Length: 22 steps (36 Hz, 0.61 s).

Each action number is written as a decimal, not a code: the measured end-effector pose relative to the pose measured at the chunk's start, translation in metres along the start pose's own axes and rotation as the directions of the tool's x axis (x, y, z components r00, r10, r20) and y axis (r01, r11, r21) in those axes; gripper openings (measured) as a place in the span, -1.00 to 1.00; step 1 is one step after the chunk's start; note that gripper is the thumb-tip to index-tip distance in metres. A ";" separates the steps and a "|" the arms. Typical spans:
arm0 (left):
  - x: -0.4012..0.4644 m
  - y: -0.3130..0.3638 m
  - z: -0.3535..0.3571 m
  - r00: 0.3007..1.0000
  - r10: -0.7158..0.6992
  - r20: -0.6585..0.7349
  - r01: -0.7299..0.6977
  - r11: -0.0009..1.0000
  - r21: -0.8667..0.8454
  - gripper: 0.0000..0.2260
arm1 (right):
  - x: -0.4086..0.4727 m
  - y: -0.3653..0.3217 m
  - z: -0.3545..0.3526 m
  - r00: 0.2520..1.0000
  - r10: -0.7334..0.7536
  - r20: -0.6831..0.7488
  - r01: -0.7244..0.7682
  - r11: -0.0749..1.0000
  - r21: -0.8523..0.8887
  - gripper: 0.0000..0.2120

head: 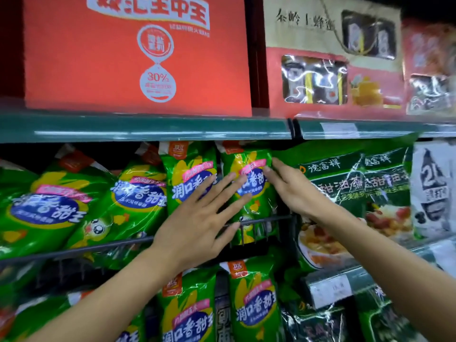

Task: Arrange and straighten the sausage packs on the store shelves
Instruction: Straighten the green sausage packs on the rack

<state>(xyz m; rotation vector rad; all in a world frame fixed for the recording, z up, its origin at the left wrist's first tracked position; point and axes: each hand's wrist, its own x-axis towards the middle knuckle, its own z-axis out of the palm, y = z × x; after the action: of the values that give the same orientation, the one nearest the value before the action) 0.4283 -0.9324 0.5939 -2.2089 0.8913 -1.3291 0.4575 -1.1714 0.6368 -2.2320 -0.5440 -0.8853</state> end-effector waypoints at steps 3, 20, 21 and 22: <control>0.000 0.000 0.000 1.000 -0.001 0.004 0.001 1.000 -0.005 -0.44 | -0.012 -0.003 0.000 0.991 -0.057 -0.122 0.055 0.998 -0.023 -0.55; 0.001 0.004 -0.003 0.998 -0.058 -0.012 0.059 0.998 0.030 -0.42 | -0.054 0.018 0.034 0.803 -0.560 -0.204 0.466 0.803 -0.370 -0.44; 0.002 0.004 -0.003 0.998 -0.060 -0.005 0.060 0.998 0.032 -0.42 | -0.049 0.017 0.035 0.804 -0.564 -0.188 0.471 0.797 -0.379 -0.43; 0.002 0.004 -0.003 0.998 -0.061 0.003 0.061 0.998 0.036 -0.41 | -0.045 0.016 0.036 0.808 -0.564 -0.170 0.472 0.793 -0.385 -0.42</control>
<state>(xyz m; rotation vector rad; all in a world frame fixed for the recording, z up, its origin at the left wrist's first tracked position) 0.4247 -0.9369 0.5942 -2.2263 0.7984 -1.3572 0.4525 -1.1625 0.5778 -2.2092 -0.9697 -1.6584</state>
